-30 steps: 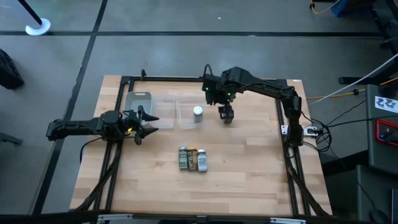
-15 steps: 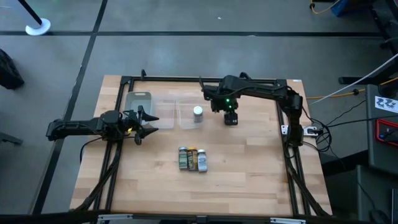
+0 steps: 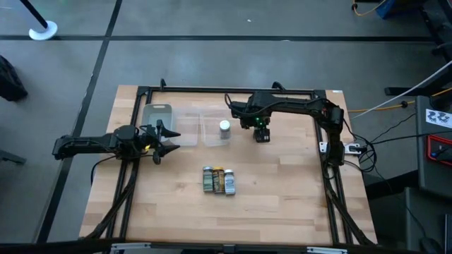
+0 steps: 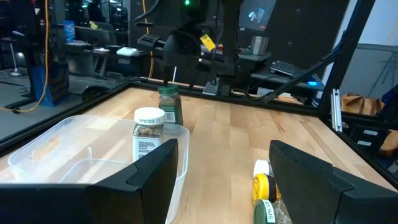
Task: Sort spices by type
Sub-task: Put the top green seasoning bottle into the left transparent bin
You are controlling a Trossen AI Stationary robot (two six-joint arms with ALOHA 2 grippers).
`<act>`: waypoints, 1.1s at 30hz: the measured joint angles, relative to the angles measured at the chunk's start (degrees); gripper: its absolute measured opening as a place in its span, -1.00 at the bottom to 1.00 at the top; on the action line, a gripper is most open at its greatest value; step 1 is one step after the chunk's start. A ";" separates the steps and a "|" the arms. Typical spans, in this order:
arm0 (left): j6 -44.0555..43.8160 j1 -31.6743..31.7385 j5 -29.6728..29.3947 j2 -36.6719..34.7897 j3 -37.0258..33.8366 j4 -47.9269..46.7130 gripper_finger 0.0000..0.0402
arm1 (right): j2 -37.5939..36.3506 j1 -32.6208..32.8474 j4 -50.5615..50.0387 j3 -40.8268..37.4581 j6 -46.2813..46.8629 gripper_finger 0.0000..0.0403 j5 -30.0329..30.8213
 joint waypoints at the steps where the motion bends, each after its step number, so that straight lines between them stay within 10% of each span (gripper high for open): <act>1: 0.00 0.02 -0.02 0.00 0.00 0.00 0.18 | 0.00 0.00 -0.39 -0.02 0.01 0.29 -0.06; 33: 0.00 0.00 0.00 0.00 0.00 0.00 0.18 | 0.09 0.00 3.50 3.29 -3.04 0.29 0.63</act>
